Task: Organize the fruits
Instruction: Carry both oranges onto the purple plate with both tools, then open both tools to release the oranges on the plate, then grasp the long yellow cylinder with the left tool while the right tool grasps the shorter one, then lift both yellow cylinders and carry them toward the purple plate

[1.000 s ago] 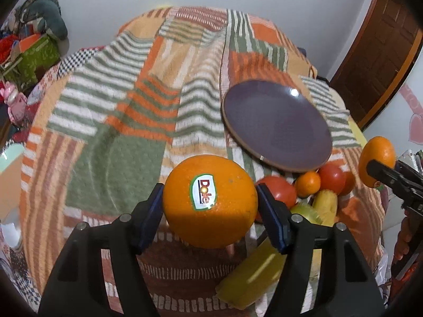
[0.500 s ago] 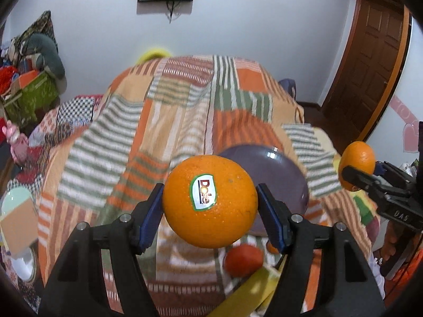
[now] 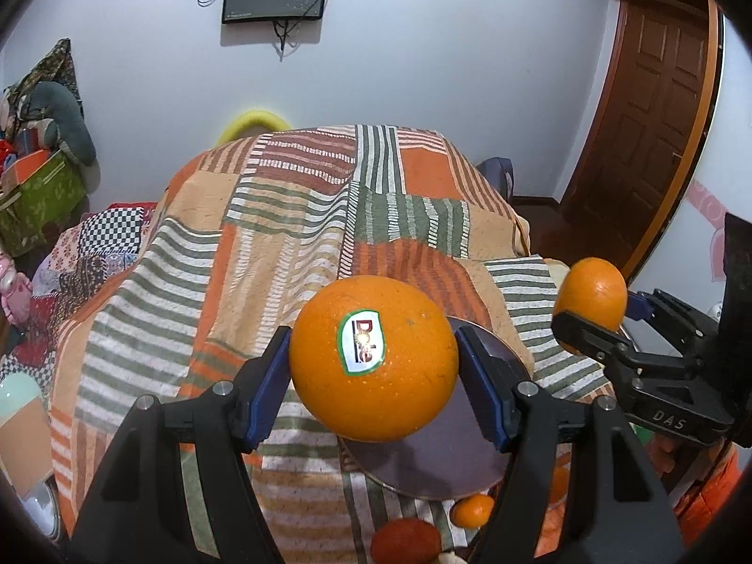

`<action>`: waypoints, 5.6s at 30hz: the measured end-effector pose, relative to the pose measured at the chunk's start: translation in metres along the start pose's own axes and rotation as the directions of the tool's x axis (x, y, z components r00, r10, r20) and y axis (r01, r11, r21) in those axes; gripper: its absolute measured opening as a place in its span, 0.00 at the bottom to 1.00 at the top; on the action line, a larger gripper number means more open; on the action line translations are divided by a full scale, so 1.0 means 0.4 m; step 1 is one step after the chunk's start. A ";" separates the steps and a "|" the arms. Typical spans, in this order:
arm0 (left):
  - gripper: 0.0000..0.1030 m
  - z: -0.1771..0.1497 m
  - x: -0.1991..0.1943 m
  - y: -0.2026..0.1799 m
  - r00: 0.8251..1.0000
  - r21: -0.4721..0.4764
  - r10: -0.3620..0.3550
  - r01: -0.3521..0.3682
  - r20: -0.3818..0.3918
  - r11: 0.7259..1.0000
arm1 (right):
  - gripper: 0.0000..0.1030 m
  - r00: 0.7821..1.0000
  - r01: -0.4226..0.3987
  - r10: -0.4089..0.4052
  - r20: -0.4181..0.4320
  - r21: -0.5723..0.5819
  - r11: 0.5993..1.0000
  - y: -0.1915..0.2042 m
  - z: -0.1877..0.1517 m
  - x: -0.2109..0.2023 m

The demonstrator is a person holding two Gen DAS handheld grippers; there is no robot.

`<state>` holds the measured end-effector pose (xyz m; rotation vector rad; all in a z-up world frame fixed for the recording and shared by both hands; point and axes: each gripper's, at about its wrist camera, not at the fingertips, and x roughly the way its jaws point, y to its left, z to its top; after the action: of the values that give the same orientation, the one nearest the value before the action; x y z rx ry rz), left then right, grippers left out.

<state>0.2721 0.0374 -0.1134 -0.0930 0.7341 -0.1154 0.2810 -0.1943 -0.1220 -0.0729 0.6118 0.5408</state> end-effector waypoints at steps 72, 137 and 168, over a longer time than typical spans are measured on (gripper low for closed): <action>0.83 -0.176 -0.078 0.011 0.983 0.069 0.041 -0.029 -0.179 0.997 | 0.85 0.990 0.020 -0.032 -0.141 -0.081 0.996 0.078 -0.110 -0.097; 0.54 -0.450 -0.147 0.125 0.953 0.015 0.103 -0.103 -0.286 0.995 | 0.89 0.925 -0.133 0.078 -0.372 -0.125 0.983 0.274 -0.325 -0.071; 0.36 -0.447 -0.092 0.173 0.959 -0.076 0.067 -0.092 -0.275 0.993 | 0.89 0.942 -0.097 0.118 -0.314 0.080 0.992 0.181 -0.282 -0.129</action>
<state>0.1297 0.1030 -0.2299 -0.1336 1.0170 -0.0181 0.1496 -0.1808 -0.1788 -0.0674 0.9528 0.6208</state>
